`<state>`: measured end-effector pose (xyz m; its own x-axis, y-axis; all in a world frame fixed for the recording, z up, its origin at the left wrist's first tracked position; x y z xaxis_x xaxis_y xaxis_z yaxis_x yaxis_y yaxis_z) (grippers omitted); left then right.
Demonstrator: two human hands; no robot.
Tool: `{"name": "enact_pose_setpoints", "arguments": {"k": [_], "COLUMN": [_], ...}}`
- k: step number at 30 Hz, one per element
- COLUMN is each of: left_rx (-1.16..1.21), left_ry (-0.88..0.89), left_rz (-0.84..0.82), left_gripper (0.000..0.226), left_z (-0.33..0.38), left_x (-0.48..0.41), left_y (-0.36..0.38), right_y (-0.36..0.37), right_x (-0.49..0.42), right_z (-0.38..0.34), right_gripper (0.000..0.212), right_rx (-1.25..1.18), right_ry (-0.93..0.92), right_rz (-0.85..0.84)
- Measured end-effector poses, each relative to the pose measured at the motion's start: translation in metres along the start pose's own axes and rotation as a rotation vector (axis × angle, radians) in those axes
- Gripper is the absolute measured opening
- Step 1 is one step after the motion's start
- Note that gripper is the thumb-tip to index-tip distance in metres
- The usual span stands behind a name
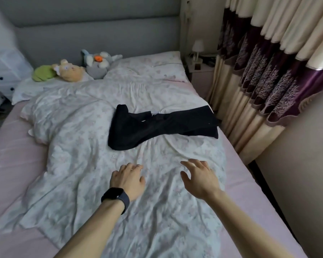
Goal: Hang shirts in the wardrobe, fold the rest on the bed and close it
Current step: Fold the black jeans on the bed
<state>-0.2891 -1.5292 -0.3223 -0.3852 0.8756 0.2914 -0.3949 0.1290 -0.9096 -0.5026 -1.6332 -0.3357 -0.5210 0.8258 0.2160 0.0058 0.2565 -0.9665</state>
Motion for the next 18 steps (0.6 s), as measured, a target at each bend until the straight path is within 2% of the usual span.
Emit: {"name": "enact_pose_setpoints", "arguments": {"k": [6, 10, 15, 18], "left_rx": [-0.106, -0.196, -0.258, -0.366], "left_ry": [0.013, 0.021, -0.015, -0.058], "left_rz": [0.029, 0.163, 0.291, 0.277], "left_gripper": [0.052, 0.066, 0.089, 0.086], "left_z": [-0.040, -0.066, -0.096, -0.110], "left_x": [-0.090, -0.156, -0.207, -0.227], "left_y": [0.053, 0.064, 0.061, 0.069], "right_y": [0.081, 0.141, 0.196, 0.208], "right_x": [-0.094, -0.146, -0.159, -0.168], "right_z": [-0.005, 0.006, 0.016, 0.016], "right_gripper": [0.055, 0.063, 0.066, 0.065], "right_rx": [0.102, 0.173, 0.213, 0.241], "right_ry": [-0.023, -0.036, -0.019, -0.005], "right_rz": [0.035, 0.022, 0.075, 0.100]}}
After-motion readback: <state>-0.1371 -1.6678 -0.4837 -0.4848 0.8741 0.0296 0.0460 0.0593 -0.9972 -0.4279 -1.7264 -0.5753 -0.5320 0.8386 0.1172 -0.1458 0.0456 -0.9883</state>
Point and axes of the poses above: each hand's wrist, its own x-axis away from the middle knuckle, its own y-axis out of the palm, z = x × y, the point moved 6 cm from there along -x, towards the middle knuckle, and after that the axes turned 13 degrees about x, right-handed, at the moved point
